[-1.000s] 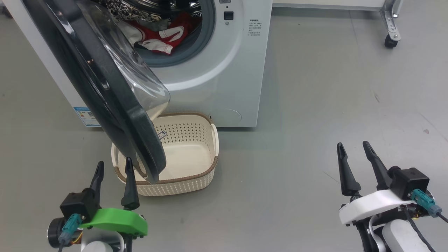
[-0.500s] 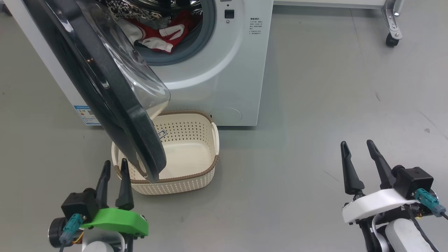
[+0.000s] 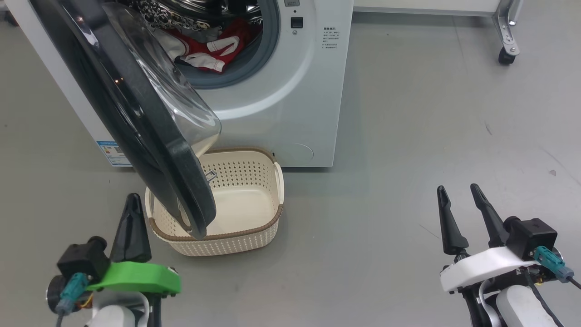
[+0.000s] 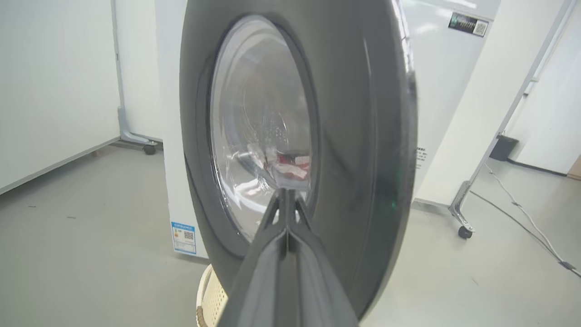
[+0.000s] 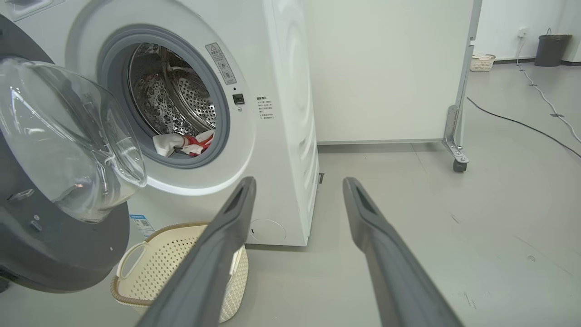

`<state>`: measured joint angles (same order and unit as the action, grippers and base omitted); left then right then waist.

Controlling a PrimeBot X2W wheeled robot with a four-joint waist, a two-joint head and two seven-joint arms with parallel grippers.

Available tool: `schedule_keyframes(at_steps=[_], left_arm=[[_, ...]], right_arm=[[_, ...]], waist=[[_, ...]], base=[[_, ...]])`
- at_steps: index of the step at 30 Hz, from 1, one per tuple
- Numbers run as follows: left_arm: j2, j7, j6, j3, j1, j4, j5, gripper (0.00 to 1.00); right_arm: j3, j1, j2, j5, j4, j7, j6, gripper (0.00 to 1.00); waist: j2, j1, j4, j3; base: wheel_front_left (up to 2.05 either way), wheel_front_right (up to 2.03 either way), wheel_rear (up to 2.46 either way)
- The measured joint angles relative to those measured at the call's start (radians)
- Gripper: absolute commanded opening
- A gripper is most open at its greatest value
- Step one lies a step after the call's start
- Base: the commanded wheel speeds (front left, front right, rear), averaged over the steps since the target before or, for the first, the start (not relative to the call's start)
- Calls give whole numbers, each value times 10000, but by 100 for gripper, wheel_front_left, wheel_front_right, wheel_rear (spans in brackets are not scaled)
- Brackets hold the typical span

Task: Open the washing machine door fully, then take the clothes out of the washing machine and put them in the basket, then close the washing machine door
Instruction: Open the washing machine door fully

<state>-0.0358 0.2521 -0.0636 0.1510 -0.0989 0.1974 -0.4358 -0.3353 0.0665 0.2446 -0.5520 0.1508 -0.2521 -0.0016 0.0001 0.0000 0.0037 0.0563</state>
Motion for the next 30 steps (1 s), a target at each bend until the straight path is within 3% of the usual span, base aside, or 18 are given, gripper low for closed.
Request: schedule_keyframes(at_steps=[15, 24, 30], left_arm=[[-161, 52, 174, -894, -1771, -2387, 600, 0], [-410, 40, 487, -253, -2693, -2765, 1032, 0], [-403, -523, 629, 441, -2860, -2771, 1204, 0]], right_arm=[[90, -128, -234, 96, 117, 0, 94, 100], [111, -130, -345, 167, 173, 0, 150, 100], [105, -129, -458, 196, 182, 0, 215, 100]], waist=[[0, 0, -69, -212], [0, 0, -145, -320], [0, 0, -288, -320]], base=[[0, 0, 0], [0, 0, 0], [0, 0, 0]])
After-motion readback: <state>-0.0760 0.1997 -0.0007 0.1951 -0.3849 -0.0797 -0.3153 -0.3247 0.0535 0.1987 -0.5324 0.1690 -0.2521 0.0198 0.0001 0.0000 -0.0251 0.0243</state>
